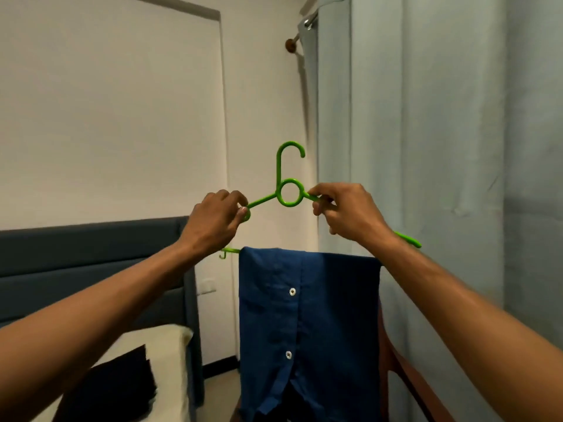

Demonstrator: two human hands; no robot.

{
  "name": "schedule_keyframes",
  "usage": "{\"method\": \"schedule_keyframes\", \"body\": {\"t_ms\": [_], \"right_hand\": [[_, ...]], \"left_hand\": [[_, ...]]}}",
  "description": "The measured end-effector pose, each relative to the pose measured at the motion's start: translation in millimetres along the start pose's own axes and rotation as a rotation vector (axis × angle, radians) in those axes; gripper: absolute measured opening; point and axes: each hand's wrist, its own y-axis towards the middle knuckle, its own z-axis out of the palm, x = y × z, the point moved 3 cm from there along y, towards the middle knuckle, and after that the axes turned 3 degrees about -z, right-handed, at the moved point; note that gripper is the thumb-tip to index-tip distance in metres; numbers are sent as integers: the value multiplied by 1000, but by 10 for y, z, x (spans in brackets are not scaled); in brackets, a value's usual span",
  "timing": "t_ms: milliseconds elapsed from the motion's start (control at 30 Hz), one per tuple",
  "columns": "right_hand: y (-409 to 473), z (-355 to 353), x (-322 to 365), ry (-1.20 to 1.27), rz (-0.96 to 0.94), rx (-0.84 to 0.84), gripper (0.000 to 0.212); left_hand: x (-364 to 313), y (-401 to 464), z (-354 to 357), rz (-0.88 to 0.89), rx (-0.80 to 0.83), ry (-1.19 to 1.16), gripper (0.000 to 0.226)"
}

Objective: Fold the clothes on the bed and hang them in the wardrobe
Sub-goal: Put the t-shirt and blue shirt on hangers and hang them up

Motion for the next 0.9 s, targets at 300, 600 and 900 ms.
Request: {"method": "schedule_keyframes", "body": {"t_ms": [300,600,900], "right_hand": [[662,-1708,-775,-163,43,-82,20],[1101,-3526,-1004,-508,194,-200,21],[806,-4996,-922,-838,306,-216,22]], "left_hand": [[-1492,1402,274,10,22,-418,25],[-2956,2626,-68,46,-80,-686,22],[-4310,3087,-398,170,-98,-933,26]]}}
